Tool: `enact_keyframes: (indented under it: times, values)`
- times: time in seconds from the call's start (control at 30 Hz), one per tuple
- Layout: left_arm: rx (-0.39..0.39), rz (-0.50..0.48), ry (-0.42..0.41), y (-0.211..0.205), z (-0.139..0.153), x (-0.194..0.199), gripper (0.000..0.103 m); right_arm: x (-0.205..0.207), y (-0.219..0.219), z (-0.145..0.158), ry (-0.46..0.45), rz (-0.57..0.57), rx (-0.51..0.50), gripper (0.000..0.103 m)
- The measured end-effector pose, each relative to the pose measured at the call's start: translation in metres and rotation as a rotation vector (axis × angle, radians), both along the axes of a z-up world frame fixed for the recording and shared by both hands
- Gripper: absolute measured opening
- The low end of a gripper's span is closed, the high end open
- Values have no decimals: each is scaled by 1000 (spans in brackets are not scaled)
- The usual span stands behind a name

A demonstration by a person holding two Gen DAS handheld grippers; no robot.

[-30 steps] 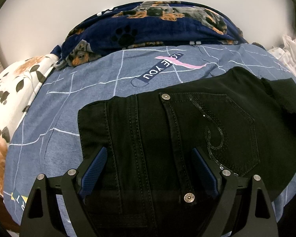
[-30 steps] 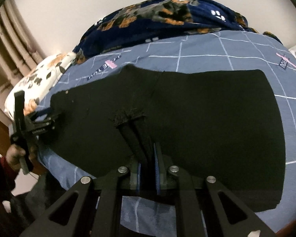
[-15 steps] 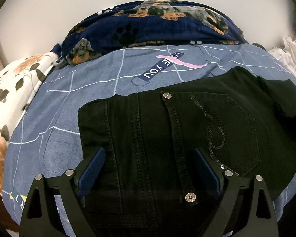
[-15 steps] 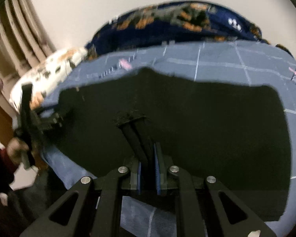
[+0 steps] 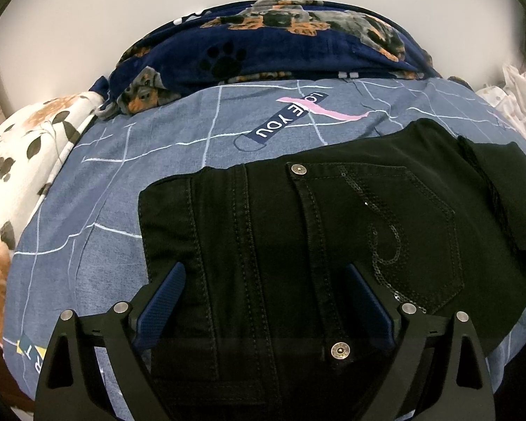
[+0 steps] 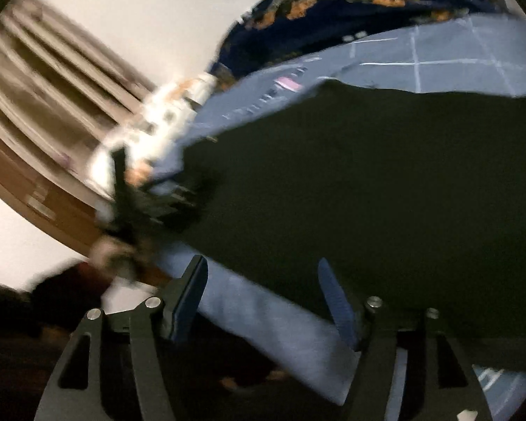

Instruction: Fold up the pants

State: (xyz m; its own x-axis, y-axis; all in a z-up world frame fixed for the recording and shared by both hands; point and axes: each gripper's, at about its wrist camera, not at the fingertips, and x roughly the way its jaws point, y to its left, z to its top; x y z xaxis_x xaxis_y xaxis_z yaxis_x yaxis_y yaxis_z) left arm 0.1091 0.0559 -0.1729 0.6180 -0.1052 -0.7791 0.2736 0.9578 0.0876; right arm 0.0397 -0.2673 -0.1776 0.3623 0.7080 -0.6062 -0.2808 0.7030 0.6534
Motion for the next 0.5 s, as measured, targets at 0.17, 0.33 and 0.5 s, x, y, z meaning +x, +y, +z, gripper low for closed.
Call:
enact_keyframes:
  times: [0.17, 0.33, 0.5]
  values:
    - [3, -3, -1, 0, 0, 0, 92, -1, -49, 20, -32, -187, 105, 63]
    - [11, -12, -4, 0, 2, -1, 92, 9, -54, 1, 5, -241, -40, 15]
    - [-8, -23, -4, 0, 14, -4, 91, 11, -20, -33, 53, -163, -156, 14]
